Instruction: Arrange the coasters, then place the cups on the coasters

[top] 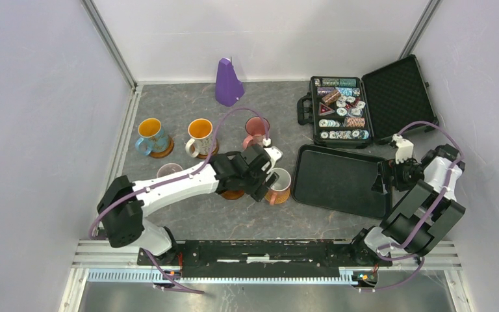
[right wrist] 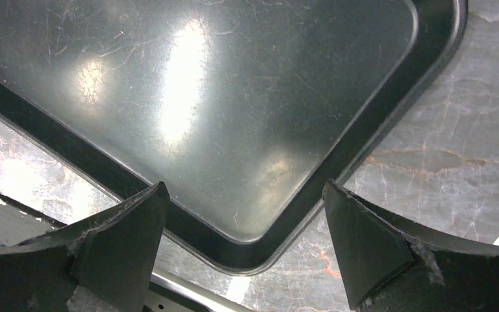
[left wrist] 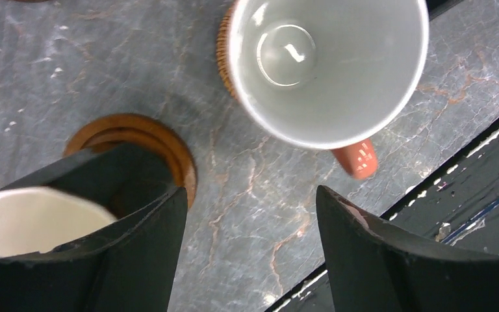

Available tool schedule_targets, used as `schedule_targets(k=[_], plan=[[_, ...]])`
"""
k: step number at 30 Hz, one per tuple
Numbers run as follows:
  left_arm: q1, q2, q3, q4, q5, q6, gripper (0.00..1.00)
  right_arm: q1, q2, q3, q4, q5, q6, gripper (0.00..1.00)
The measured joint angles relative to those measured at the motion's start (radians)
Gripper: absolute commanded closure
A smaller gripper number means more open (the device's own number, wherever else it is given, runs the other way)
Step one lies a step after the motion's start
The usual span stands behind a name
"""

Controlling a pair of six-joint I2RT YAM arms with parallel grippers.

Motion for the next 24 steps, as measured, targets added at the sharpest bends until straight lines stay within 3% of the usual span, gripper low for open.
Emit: schedule_targets(k=[8,17,24], plan=[[0.108,-0.074,0.087,-0.08,0.028,0.055,0.15,0.141,0.003,-0.039,0.085,0.093,0.072,0.06],[0.227,-0.02,0.253,-0.079,0.045,0.092,0.14,0.172,0.163,-0.026,0.219,0.192,0.202,0.05],[0.242,-0.014,0.291,-0.077,0.052,0.092,0.13,0.175,0.264,0.089,0.28,0.257,0.246,0.04]])
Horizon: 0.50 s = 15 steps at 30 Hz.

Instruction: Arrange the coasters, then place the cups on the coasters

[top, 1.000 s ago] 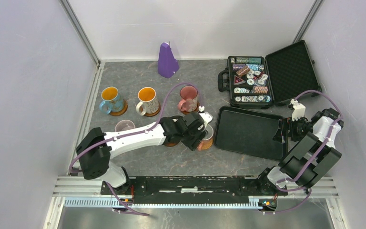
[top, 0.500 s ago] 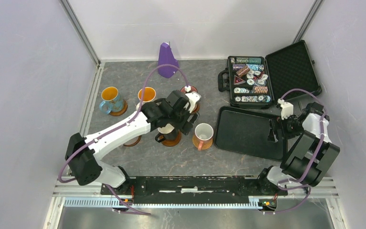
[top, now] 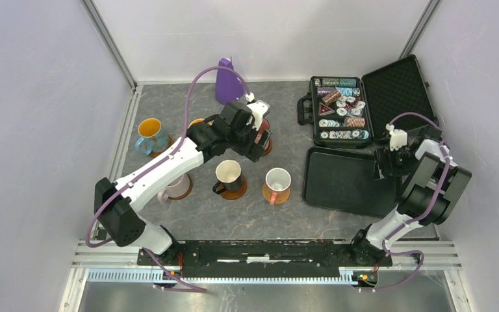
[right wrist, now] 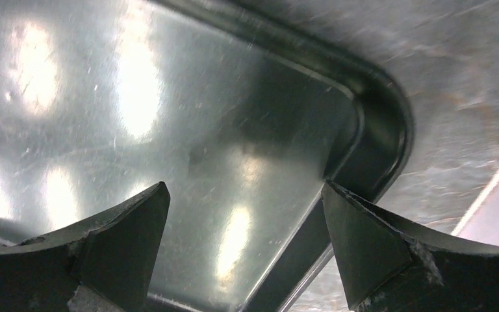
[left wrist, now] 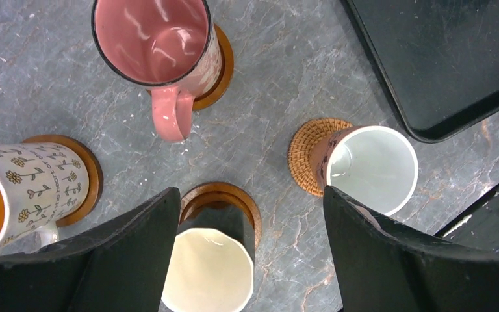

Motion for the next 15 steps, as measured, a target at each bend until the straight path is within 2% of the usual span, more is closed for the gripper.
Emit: schedule_targets(k=[6,13,15], plan=[[0.03,0.003,0.031,0.005,0.0,0.002,0.11,0.0,0.061,0.078,0.037,0.027,0.019,0.04],[0.104,0.003,0.043,0.008,0.008,0.012,0.0,0.0,0.091,0.148,0.043,0.048,0.021,0.02],[0.132,0.005,0.059,0.003,0.018,0.013,0.0,0.0,0.098,0.175,0.037,0.048,0.021,0.02]])
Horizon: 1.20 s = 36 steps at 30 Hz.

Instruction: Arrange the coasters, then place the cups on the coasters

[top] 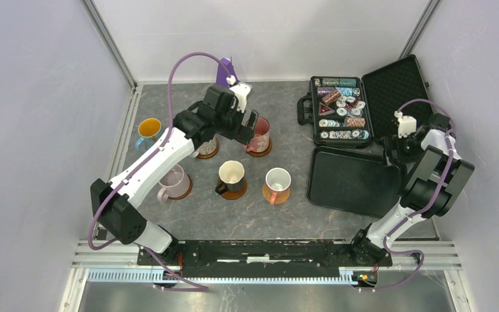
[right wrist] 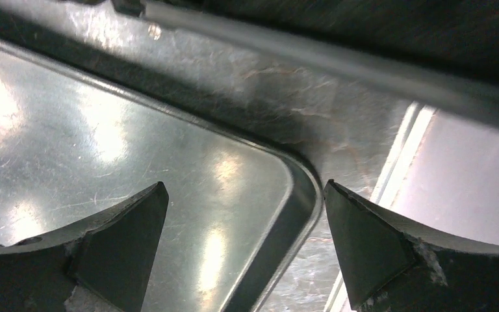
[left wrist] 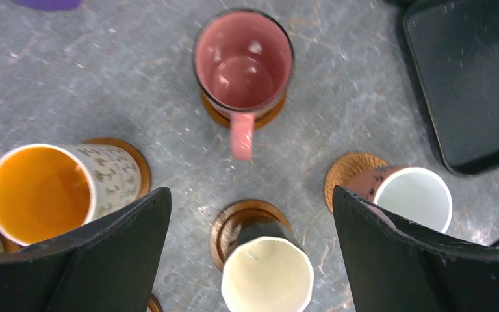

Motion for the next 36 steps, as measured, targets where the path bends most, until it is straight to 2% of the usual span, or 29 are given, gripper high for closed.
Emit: schedule_targets(k=[9,14,23,29,32,36], plan=[[0.143,0.016,0.103,-0.007,0.008,0.003,0.0,0.008,0.014,0.031,0.026,-0.014,0.027,0.02],[0.226,0.045,0.168,-0.058,0.061,0.002,0.0,0.014,0.022,0.048,-0.004,-0.05,0.06,0.02],[0.475,0.234,0.494,-0.254,0.208,0.004,0.0,0.022,-0.034,0.205,-0.196,-0.163,0.064,0.02],[0.619,0.337,0.684,-0.369,0.233,0.045,0.0,0.159,-0.079,0.495,-0.17,-0.237,0.08,0.02],[0.706,0.355,0.704,-0.403,0.248,0.061,0.0,0.225,-0.099,0.506,-0.142,-0.241,0.084,0.02],[0.821,0.359,0.673,-0.424,0.247,0.069,0.0,0.322,-0.12,0.426,-0.115,-0.241,0.092,0.02]])
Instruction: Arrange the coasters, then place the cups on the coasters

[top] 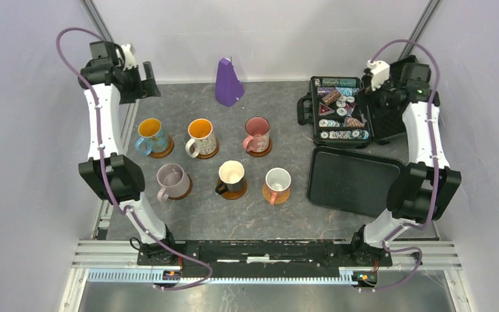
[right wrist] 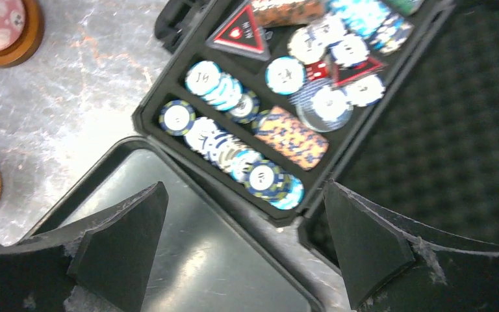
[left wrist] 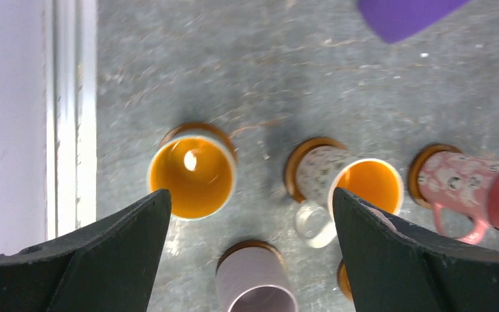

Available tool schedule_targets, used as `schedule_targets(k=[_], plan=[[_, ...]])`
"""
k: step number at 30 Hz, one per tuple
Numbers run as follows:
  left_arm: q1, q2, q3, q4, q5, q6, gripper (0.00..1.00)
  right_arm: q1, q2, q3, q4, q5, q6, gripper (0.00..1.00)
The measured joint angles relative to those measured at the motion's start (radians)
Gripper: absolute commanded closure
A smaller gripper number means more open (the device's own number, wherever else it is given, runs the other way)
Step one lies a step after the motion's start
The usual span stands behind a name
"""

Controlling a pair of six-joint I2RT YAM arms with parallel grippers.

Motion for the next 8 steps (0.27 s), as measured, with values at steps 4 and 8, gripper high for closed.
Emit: schedule_targets(k=[4,8], plan=[[0.074,-0.013,-0.094,-0.001,-0.023,0.008,0.0,0.043,0.021,-0.048,0.002,0.006,0.01,0.02],[0.079,-0.042,-0.187,-0.005,-0.045,0.01,0.0,0.066,0.052,-0.047,0.018,0.02,0.015,0.02]])
